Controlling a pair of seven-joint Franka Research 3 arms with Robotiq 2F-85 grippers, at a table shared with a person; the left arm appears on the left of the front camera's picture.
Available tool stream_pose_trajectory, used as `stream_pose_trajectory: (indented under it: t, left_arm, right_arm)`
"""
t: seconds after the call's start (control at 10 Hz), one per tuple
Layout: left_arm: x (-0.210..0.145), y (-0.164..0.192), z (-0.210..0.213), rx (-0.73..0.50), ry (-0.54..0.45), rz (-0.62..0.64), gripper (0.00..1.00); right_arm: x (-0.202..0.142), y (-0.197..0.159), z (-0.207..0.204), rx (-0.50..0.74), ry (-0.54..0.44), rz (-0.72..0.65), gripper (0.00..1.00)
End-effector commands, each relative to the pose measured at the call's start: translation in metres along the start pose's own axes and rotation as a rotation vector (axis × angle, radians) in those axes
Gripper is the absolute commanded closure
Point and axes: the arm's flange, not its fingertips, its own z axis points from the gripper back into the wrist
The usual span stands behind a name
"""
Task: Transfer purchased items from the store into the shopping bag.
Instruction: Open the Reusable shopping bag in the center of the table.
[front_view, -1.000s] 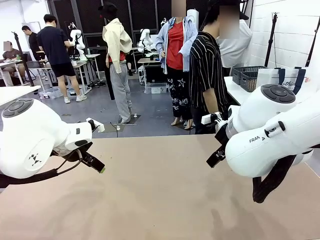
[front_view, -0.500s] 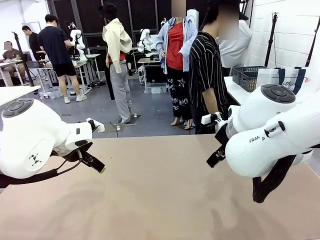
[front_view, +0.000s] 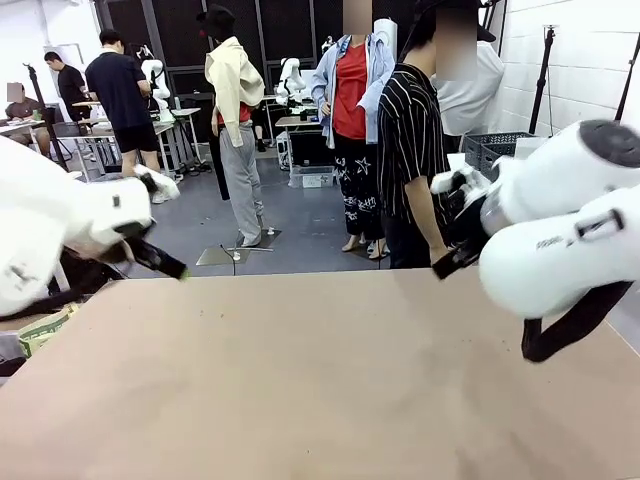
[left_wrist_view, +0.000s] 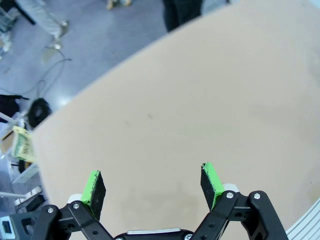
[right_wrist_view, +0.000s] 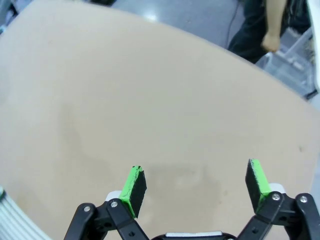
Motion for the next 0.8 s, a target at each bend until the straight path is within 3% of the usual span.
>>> stream_pose_trajectory:
  t: [0.0, 0.3, 0.5, 0.7]
  left_arm:
    - [-0.05, 0.031, 0.044, 0.094, 0.009, 0.12, 0.0]
    - [-0.13, 0.099, 0.069, 0.166, 0.069, 0.316, 0.0]
    - [-0.187, 0.127, 0.08, 0.182, 0.07, 0.489, 0.0]
    - [-0.239, 0.142, 0.091, 0.171, 0.031, 0.618, 0.0]
  right_arm:
    - [-0.012, -0.067, 0.025, -0.039, -0.062, -0.164, 0.0]
    - [-0.07, -0.177, 0.022, -0.116, -0.016, -0.409, 0.0]
    - [-0.134, -0.234, 0.007, -0.156, 0.037, -0.561, 0.0]
    - [-0.183, -0.261, -0.01, -0.121, 0.055, -0.659, 0.0]
